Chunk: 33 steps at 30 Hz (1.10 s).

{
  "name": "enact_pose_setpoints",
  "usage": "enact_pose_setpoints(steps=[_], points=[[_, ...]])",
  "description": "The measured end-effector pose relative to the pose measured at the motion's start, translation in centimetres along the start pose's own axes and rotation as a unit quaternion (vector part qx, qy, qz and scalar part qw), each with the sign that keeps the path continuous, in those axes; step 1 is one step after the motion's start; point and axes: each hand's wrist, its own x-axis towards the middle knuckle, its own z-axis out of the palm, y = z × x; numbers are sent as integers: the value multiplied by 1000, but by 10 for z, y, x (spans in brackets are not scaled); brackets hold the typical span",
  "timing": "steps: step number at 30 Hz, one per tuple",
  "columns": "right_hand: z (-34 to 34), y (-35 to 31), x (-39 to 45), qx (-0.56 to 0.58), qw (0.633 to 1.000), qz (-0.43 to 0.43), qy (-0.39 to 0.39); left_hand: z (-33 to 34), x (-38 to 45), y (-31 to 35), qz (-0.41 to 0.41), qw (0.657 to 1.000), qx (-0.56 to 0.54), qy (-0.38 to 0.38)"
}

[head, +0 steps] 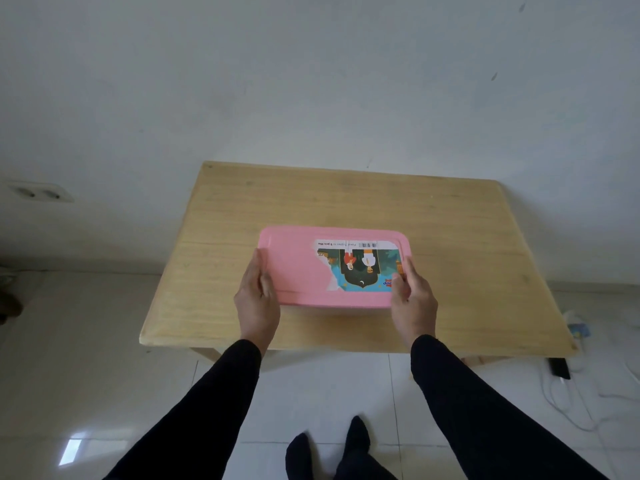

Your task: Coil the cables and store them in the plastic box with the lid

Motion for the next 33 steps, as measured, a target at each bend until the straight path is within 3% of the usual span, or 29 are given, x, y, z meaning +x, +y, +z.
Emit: enact_pose_setpoints(steps=[20,29,33], points=[[62,-21,216,-32,998,-42,-22,112,186,42,-14,999,21,23],[75,-26,233,-42,997,-59,-6,119,212,46,-10,999,31,21],[73,-33,239,-54,997,-31,-42,113,222,50,-14,999,37,-26]])
